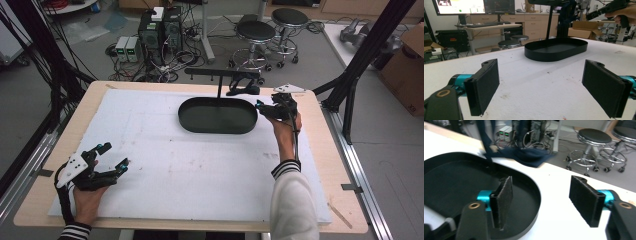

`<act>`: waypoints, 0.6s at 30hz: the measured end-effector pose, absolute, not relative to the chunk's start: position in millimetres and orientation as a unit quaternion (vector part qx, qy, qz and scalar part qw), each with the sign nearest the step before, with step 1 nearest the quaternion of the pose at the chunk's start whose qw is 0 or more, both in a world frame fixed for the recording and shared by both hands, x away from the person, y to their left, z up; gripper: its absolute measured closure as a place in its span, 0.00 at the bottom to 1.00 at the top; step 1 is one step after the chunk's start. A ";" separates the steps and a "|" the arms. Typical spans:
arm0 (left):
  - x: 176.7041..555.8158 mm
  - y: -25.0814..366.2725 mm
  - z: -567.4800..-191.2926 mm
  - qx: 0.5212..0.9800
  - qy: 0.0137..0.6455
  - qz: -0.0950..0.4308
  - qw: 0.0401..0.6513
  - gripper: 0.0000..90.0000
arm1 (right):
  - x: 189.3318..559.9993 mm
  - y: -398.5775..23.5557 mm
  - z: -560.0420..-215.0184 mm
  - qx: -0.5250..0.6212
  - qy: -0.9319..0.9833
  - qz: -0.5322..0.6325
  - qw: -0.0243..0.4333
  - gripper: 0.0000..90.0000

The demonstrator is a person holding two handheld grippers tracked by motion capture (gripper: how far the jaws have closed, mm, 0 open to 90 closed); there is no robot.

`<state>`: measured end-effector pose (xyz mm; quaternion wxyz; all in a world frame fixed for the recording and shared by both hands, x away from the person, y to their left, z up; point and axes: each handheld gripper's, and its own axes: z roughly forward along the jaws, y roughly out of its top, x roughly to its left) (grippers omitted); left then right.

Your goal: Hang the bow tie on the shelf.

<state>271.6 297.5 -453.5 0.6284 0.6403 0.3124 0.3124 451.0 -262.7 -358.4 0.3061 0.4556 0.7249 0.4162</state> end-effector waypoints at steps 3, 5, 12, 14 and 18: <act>271.7 297.5 -453.6 0.640 0.312 0.312 0.628 0.16 | 438.4 -263.6 -356.0 0.442 0.730 0.425 0.302 0.28; 271.6 297.4 -453.6 0.641 0.312 0.313 0.628 0.16 | 428.9 -265.6 -355.1 0.438 0.728 0.436 0.296 0.24; 271.5 297.1 -453.5 0.641 0.311 0.314 0.627 0.16 | 377.6 -277.8 -363.3 0.414 0.720 0.478 0.287 0.18; 271.4 297.0 -453.5 0.641 0.311 0.314 0.627 0.16 | 360.9 -283.0 -367.6 0.410 0.719 0.486 0.280 0.17; 271.1 296.3 -453.3 0.644 0.308 0.316 0.625 0.16 | 327.2 -291.8 -377.2 0.406 0.698 0.511 0.296 0.16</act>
